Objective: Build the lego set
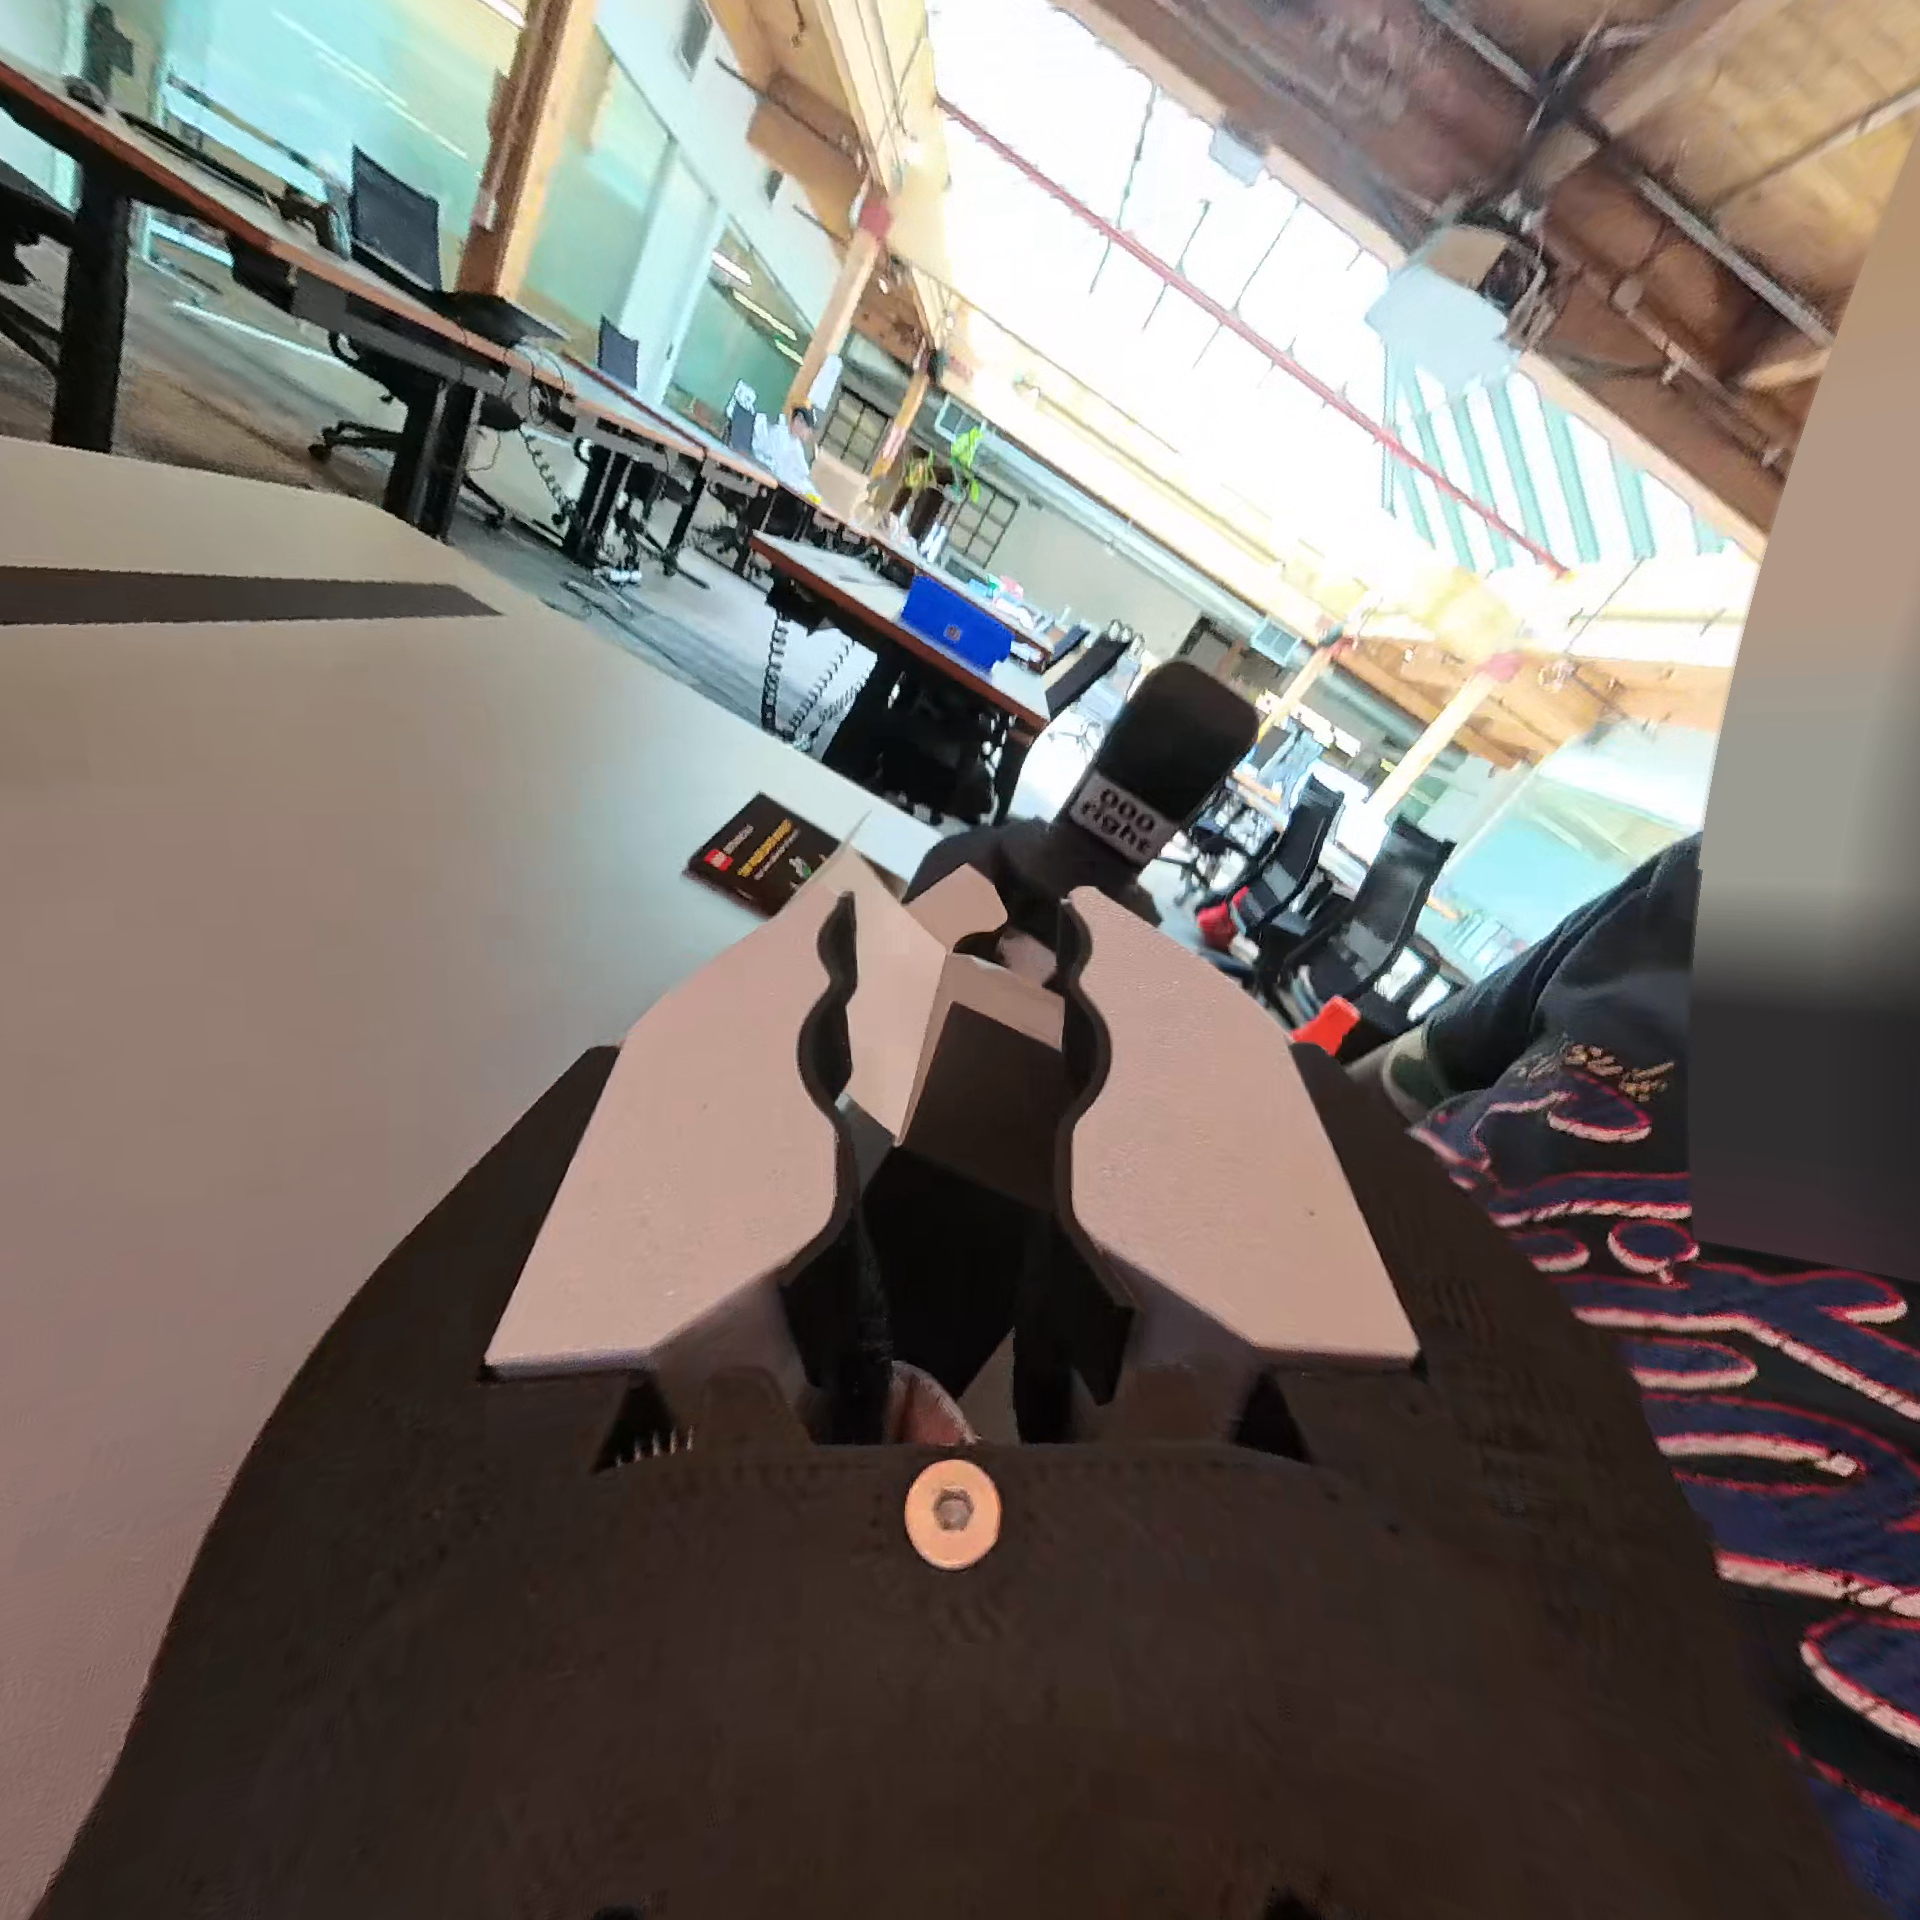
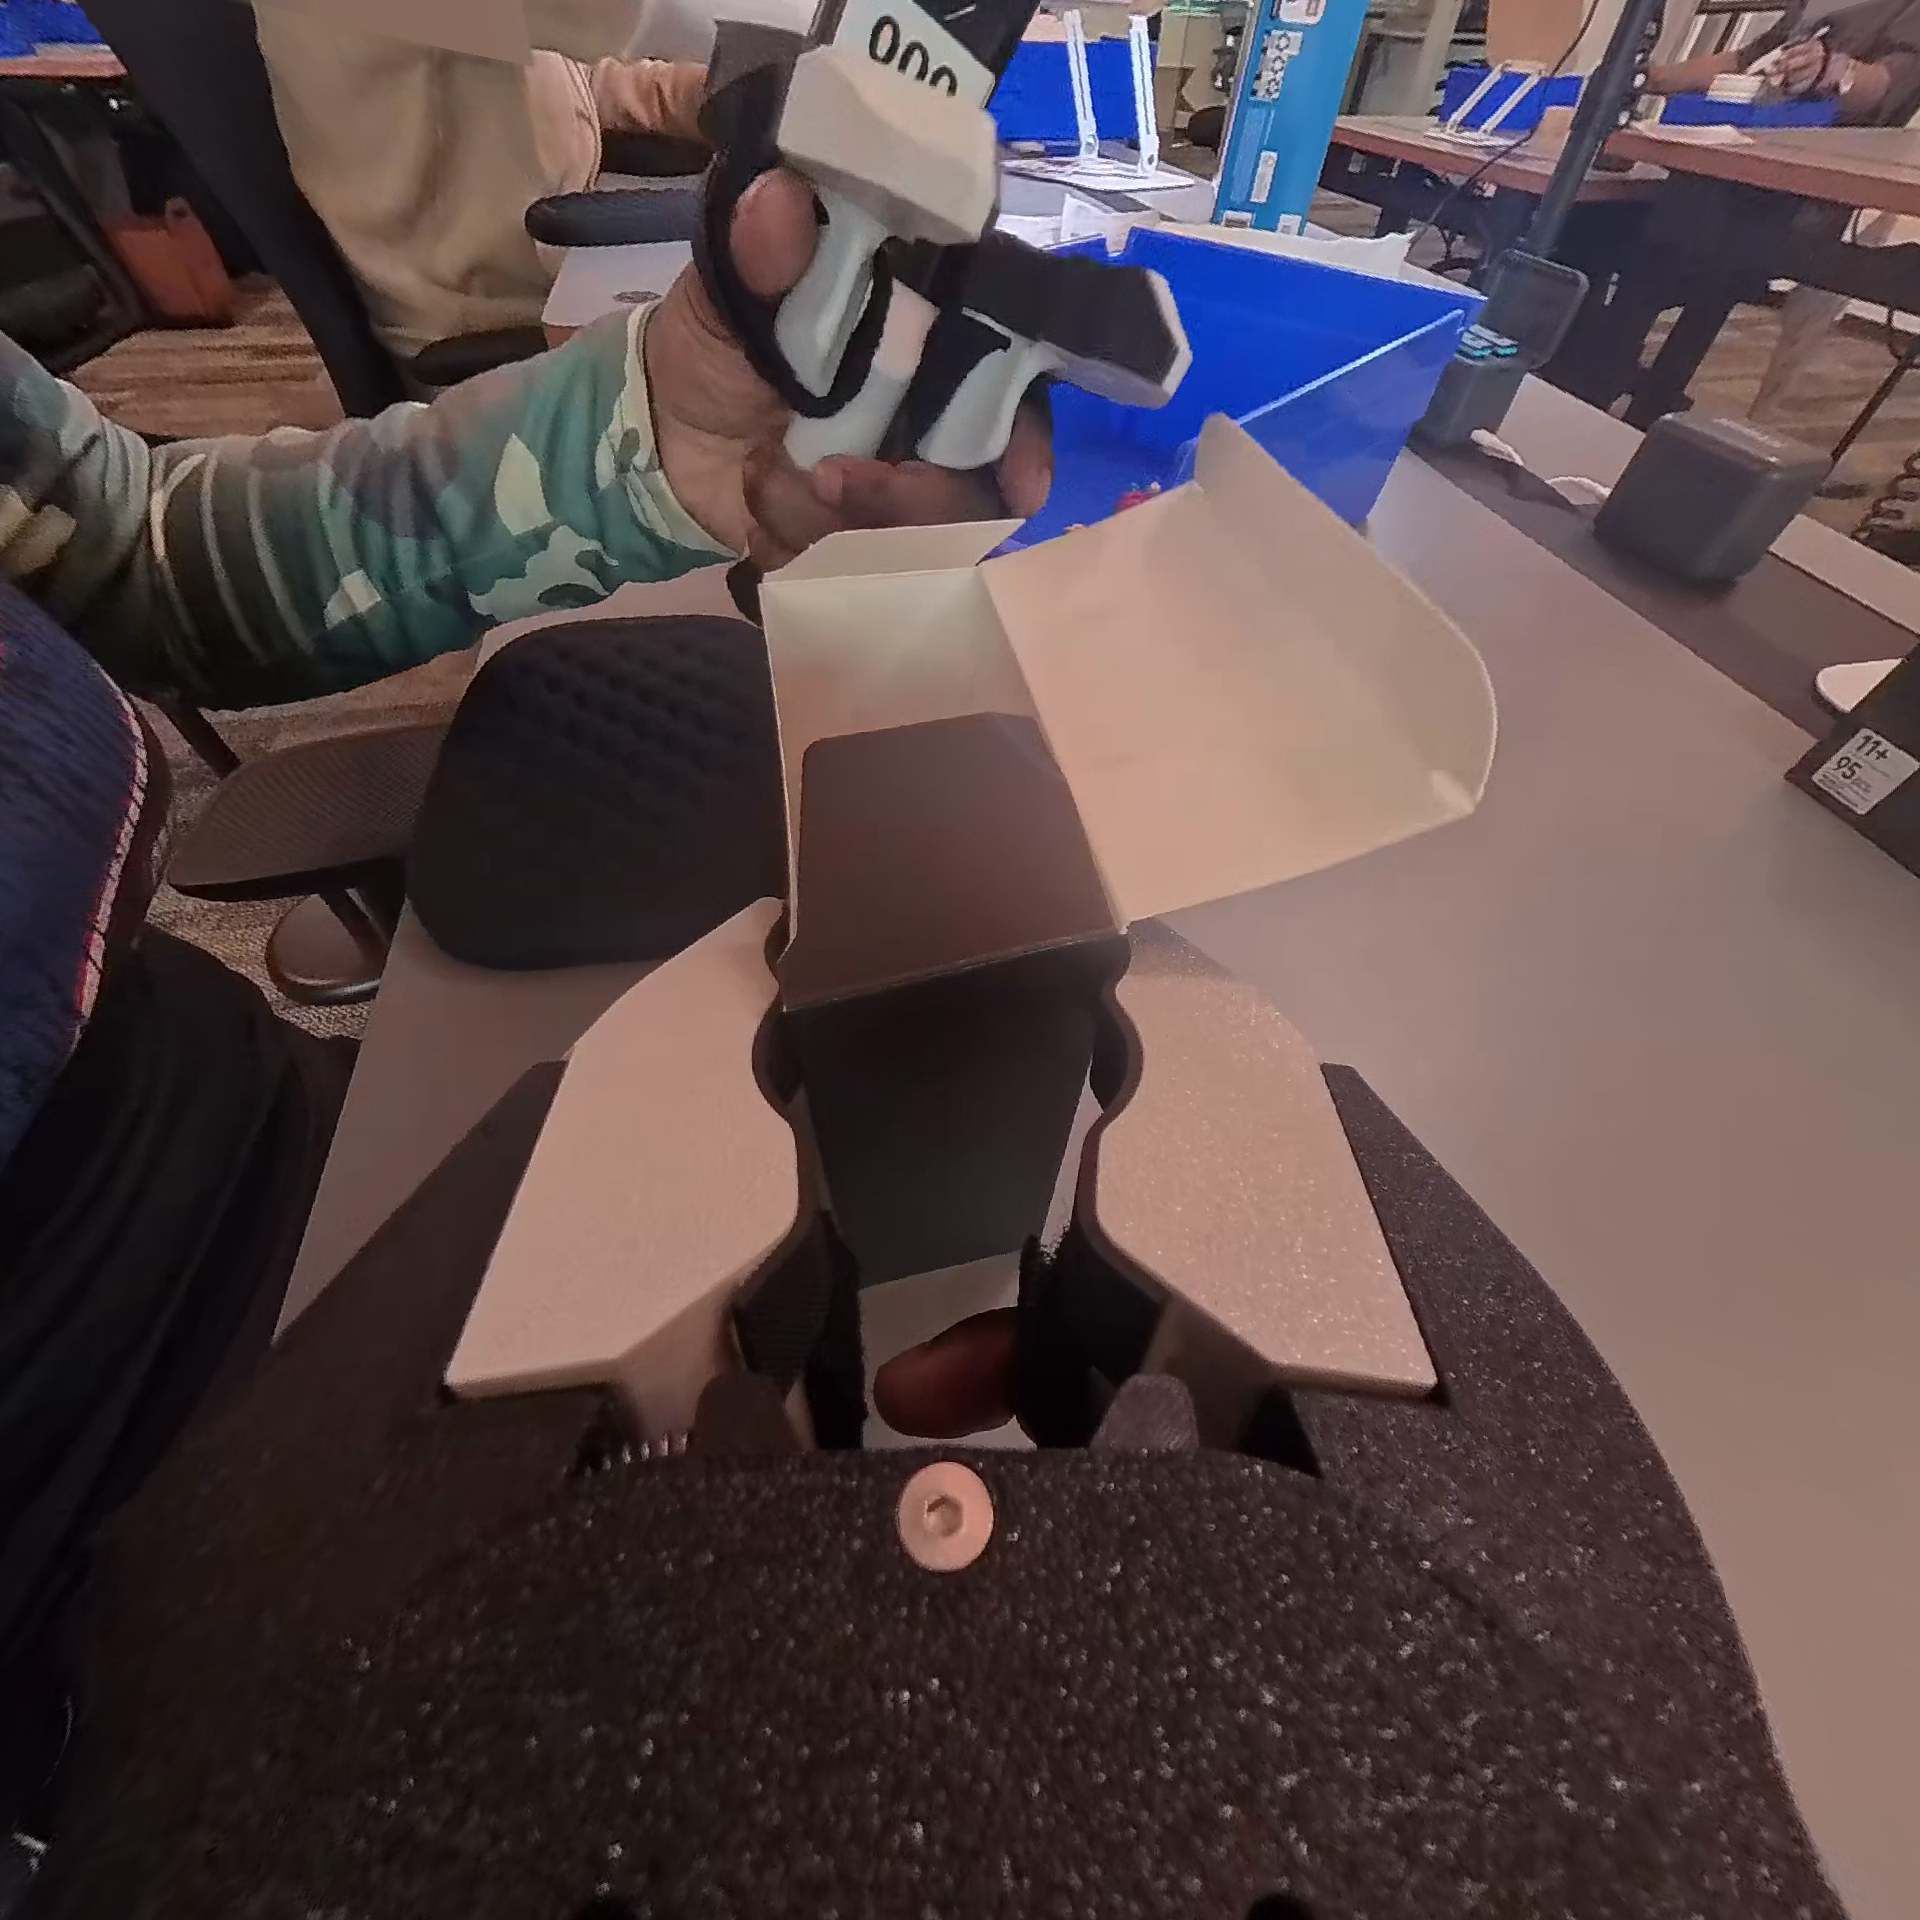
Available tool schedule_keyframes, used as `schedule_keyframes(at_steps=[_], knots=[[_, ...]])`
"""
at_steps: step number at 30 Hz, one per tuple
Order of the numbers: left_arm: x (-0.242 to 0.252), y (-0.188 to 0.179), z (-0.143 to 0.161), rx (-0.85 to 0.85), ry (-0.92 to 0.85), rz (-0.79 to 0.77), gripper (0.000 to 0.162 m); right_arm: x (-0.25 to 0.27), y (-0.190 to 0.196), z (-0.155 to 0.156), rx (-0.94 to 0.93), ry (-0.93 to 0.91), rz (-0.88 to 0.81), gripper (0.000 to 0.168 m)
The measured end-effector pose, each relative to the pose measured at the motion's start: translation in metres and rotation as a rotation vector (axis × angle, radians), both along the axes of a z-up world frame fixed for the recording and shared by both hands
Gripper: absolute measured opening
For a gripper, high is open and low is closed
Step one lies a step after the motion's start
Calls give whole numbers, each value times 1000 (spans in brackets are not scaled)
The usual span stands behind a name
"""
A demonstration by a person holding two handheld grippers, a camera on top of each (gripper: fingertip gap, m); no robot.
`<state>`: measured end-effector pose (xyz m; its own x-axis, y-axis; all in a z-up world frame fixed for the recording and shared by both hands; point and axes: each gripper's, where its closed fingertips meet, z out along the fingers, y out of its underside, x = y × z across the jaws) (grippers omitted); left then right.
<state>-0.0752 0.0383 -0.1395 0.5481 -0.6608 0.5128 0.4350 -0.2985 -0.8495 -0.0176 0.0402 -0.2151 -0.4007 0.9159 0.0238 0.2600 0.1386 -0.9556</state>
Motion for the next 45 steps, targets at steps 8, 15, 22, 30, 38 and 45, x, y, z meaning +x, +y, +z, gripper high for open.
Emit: schedule_keyframes(at_steps=[8,15,22,30,38,45], knots=[[-31,16,-16,-90,-3,188,61,0,-2,0,20,1,13,54],[13,-8,2,-22,-163,-166,51,-1,3,-1,-14,-25,-15,54],[29,-14,-8,31,101,-141,27,-2,2,-1,1,-26,1,54],[34,-7,-46,145,552,32,11,0,-2,-2,1,-30,23,57],[34,-8,-45,167,572,12,9,14,30,51,-459,110,-13,50],[38,-10,-44,208,603,-8,10,-2,22,26,-260,17,-5,14]])
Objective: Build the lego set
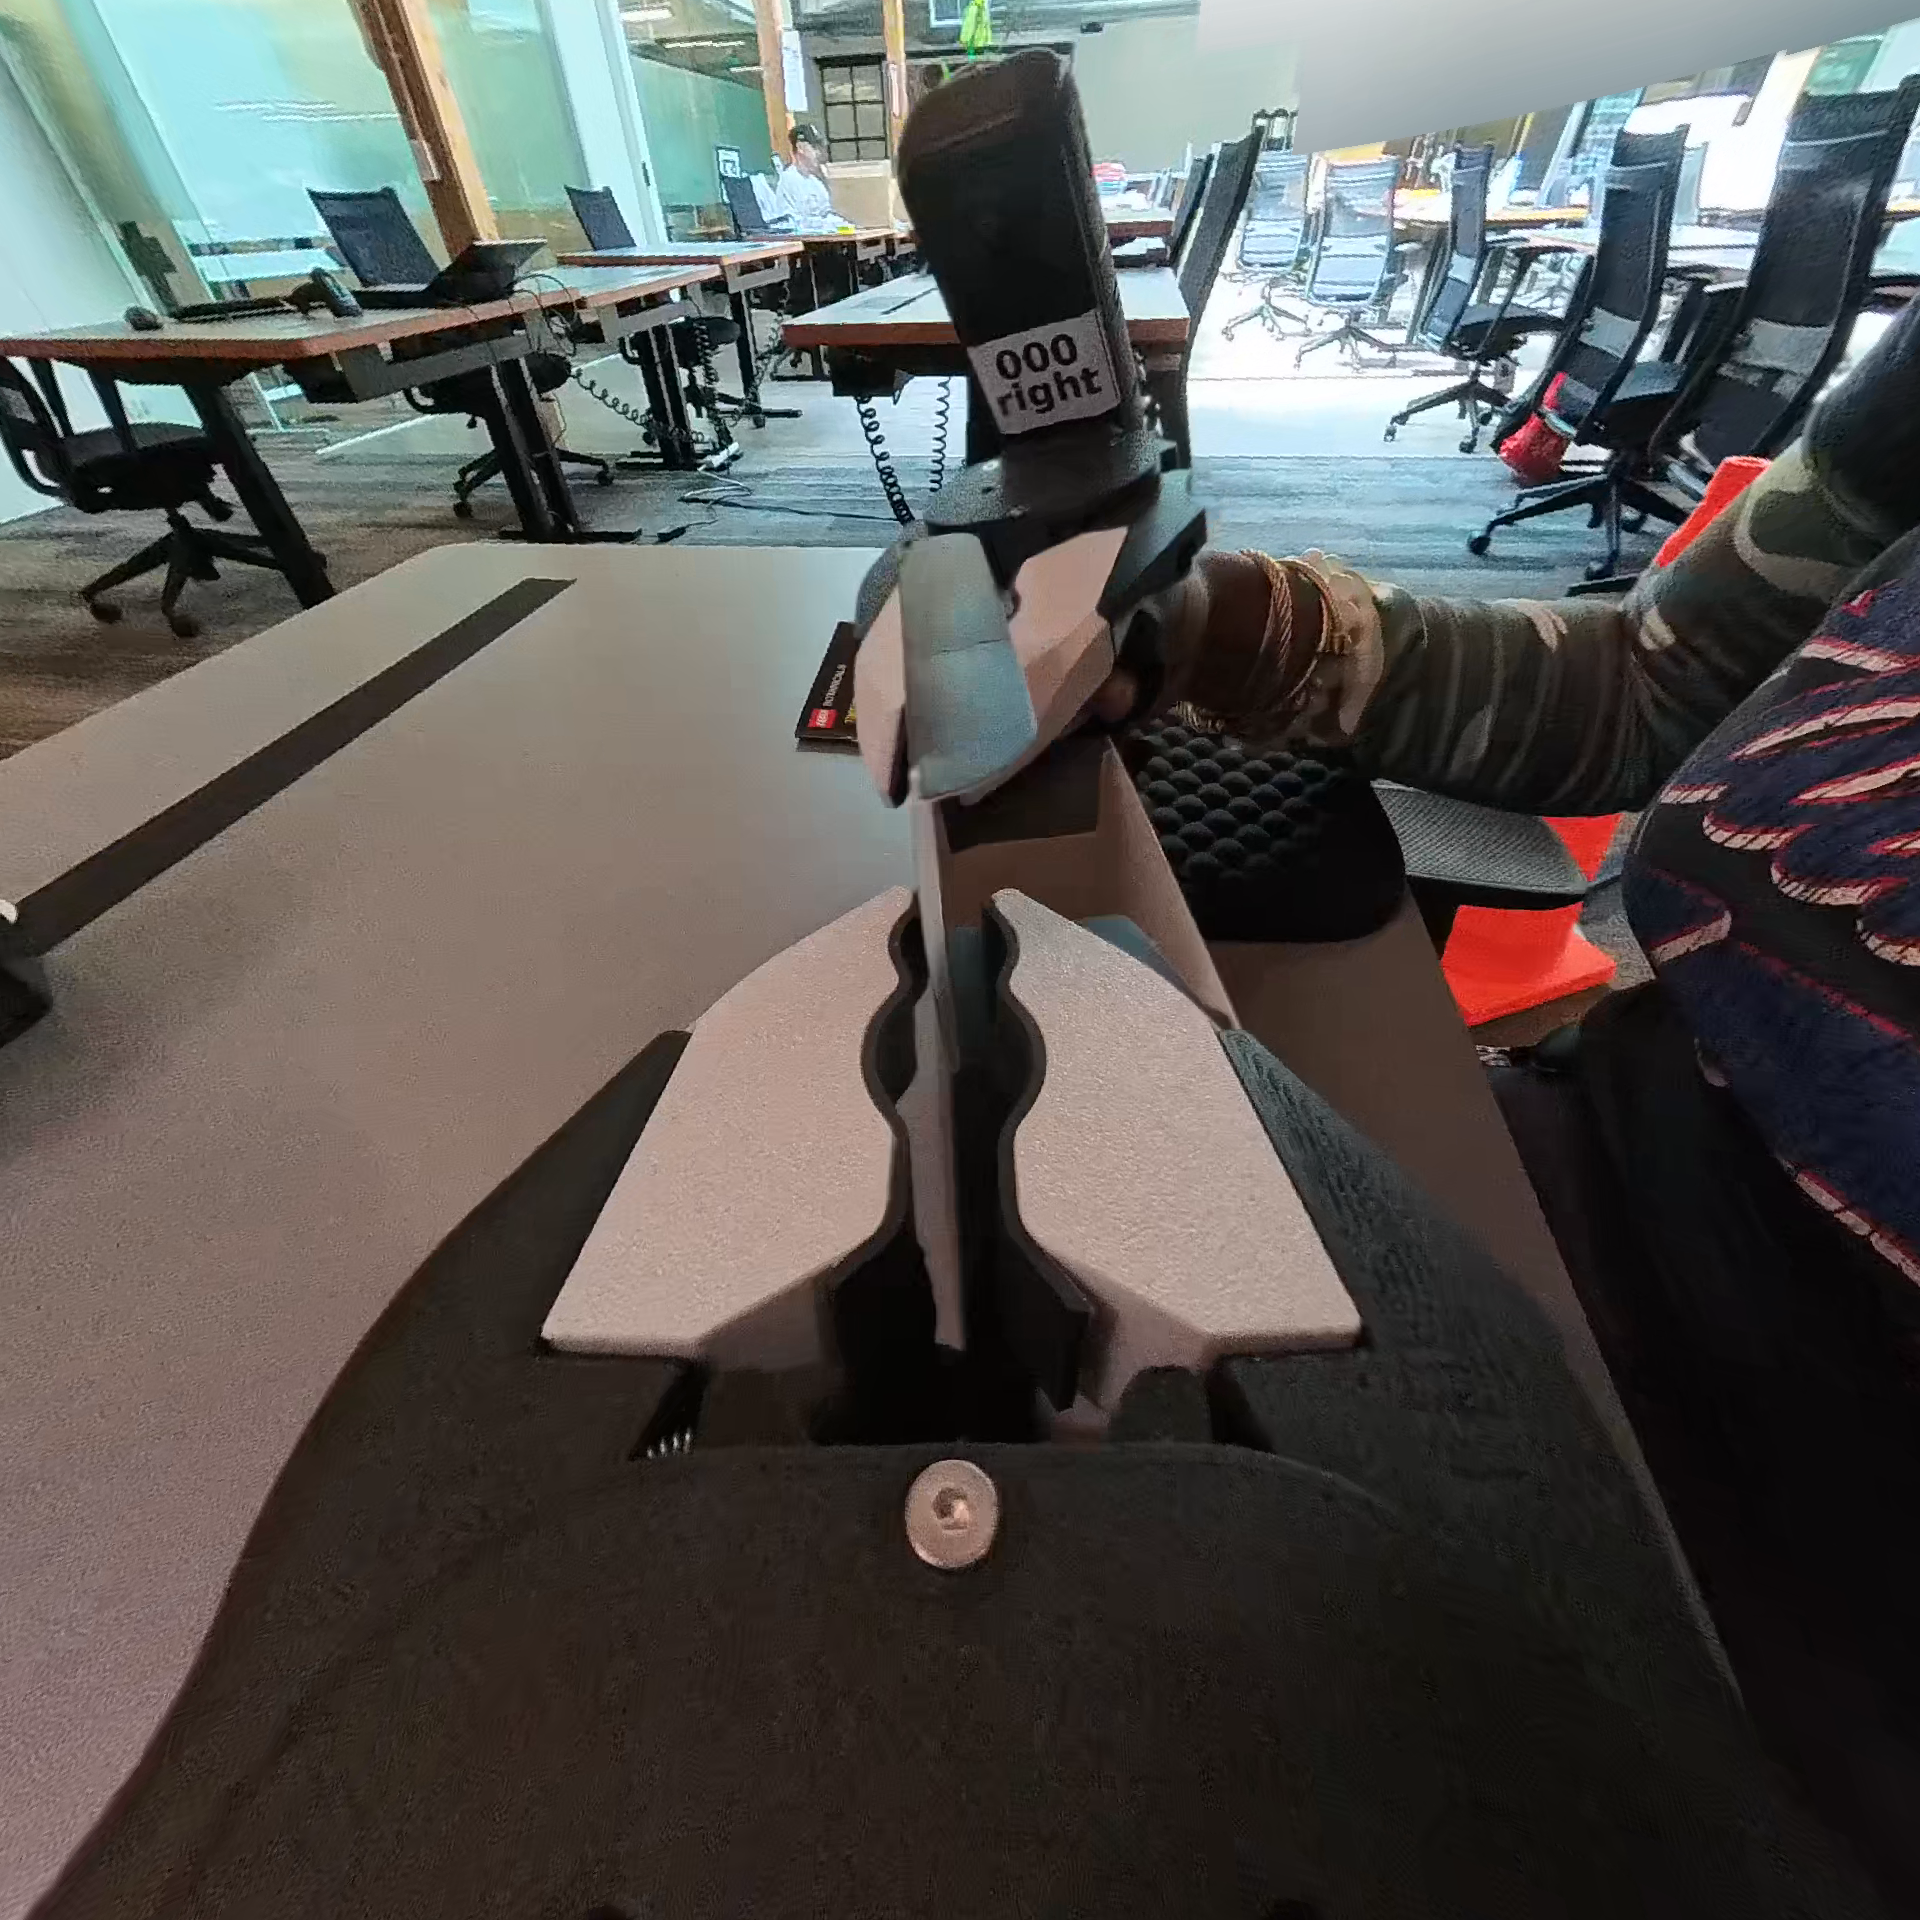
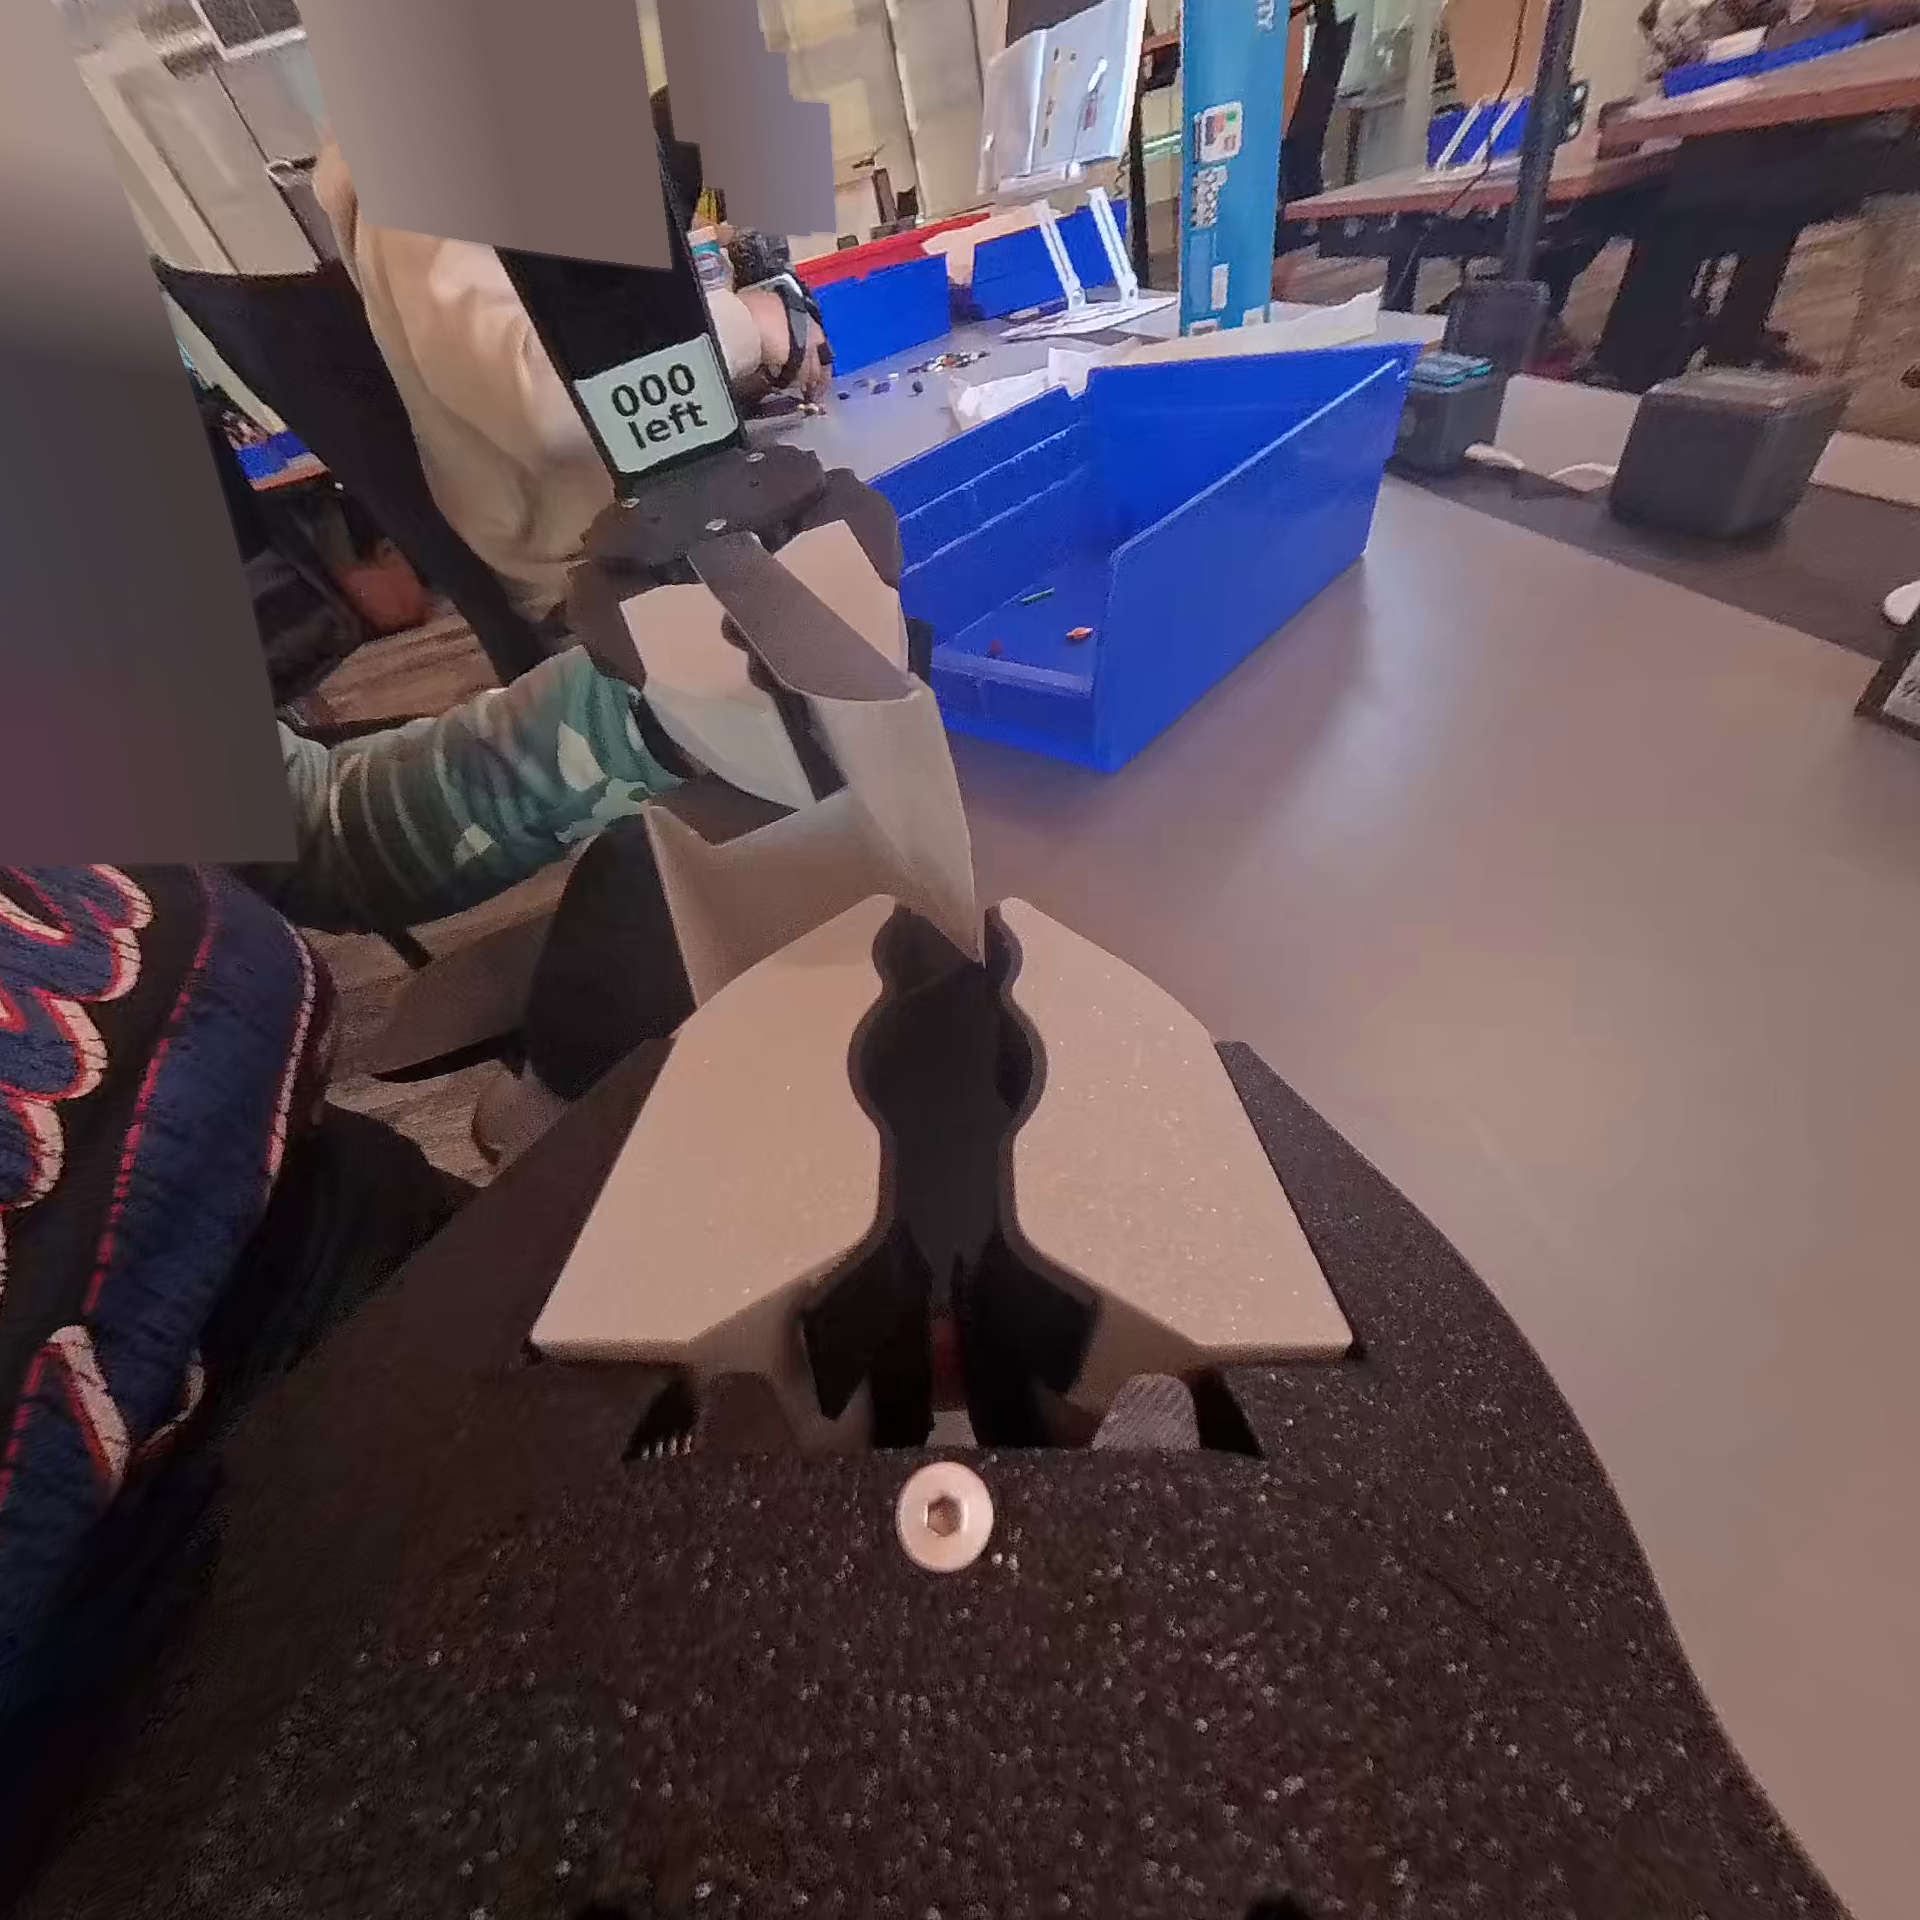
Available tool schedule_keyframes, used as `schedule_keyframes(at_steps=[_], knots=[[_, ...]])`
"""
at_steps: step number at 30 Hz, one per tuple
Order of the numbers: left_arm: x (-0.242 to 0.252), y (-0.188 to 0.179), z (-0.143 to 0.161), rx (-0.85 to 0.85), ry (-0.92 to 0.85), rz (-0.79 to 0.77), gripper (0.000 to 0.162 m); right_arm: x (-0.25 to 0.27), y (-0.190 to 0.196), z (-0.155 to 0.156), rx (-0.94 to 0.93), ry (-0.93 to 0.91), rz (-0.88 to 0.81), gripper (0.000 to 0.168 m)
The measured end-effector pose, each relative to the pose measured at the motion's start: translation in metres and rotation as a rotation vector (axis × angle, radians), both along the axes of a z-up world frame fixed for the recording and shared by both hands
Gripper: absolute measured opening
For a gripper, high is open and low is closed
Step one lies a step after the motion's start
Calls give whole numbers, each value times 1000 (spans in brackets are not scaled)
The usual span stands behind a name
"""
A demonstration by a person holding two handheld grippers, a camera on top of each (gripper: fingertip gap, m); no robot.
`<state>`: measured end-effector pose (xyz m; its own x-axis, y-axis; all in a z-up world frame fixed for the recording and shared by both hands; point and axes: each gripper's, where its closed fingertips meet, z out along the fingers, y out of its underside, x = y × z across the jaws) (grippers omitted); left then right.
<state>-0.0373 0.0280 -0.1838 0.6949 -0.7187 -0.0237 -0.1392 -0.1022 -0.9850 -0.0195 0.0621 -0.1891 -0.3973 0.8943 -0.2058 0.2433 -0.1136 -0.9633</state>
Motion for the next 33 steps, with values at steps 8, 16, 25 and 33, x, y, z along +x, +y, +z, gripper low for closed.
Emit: schedule_keyframes(at_steps=[8,16,25,33], knots=[[-3,-22,38,66,-105,-137,34,-4,2,0,205,34,-98,12],[22,-30,39,101,39,-184,26,-4,3,0,340,47,-196,13],[29,-33,31,127,175,-156,21,-4,-1,1,306,49,-174,20],[27,-32,25,115,221,-144,22,32,-7,50,218,236,49,39]])
